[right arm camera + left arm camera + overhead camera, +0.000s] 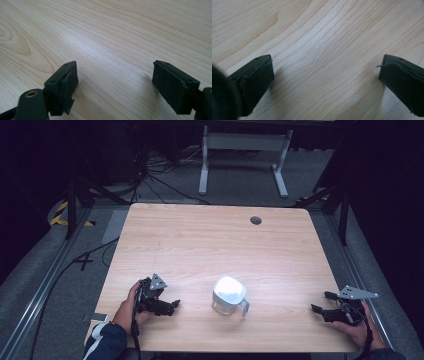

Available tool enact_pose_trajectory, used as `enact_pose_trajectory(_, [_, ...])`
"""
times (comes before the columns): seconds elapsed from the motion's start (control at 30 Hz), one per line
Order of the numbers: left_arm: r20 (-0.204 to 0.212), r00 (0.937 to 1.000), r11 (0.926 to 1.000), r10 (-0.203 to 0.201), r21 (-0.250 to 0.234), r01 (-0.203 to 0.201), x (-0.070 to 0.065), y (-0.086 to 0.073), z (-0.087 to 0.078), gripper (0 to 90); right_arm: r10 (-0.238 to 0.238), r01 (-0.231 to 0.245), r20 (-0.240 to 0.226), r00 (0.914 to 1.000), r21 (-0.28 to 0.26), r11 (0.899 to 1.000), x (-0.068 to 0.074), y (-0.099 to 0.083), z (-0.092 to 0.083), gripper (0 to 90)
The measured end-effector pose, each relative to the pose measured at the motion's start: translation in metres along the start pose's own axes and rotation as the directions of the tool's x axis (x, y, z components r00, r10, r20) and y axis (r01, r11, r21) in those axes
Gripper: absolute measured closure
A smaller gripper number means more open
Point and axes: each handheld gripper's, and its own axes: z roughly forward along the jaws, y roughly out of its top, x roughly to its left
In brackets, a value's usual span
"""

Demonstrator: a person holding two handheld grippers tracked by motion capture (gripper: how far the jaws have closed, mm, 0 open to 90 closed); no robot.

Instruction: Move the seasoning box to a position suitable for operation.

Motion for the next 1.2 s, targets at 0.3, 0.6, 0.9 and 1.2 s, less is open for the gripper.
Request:
enact_pose_trajectory(0.3, [0.04, 0.9988, 0.9996, 0.028, 0.005, -0.028, 0.002, 0.002, 0.002, 0.0, 0.001, -0.001, -0.001, 1.0, 0.017, 1.0, 0.0, 0.002, 0.0, 24.7])
enact_pose_trajectory(0.6, [0.052, 0.9975, 0.9988, 0.047, 0.006, -0.048, 0.0, 0.002, 0.002, 0.3, -0.038, 0.034, -0.125, 0.9914, -0.037, 0.999, 0.012, 0.024, 0.003, 52.2])
enact_pose_trajectory(0.9, [0.046, 0.9981, 0.9992, 0.04, 0.003, -0.04, -0.002, 0.003, 0.003, 0.3, -0.174, 0.143, -0.237, 0.9558, -0.144, 0.979, 0.053, 0.067, 0.01, 89.0])
enact_pose_trajectory(1.2, [0.055, 0.9975, 0.999, 0.044, 0.002, -0.044, -0.002, 0.004, 0.003, 0.3, -0.254, 0.191, -0.317, 0.9139, -0.217, 0.957, 0.093, 0.099, 0.009, 89.9])
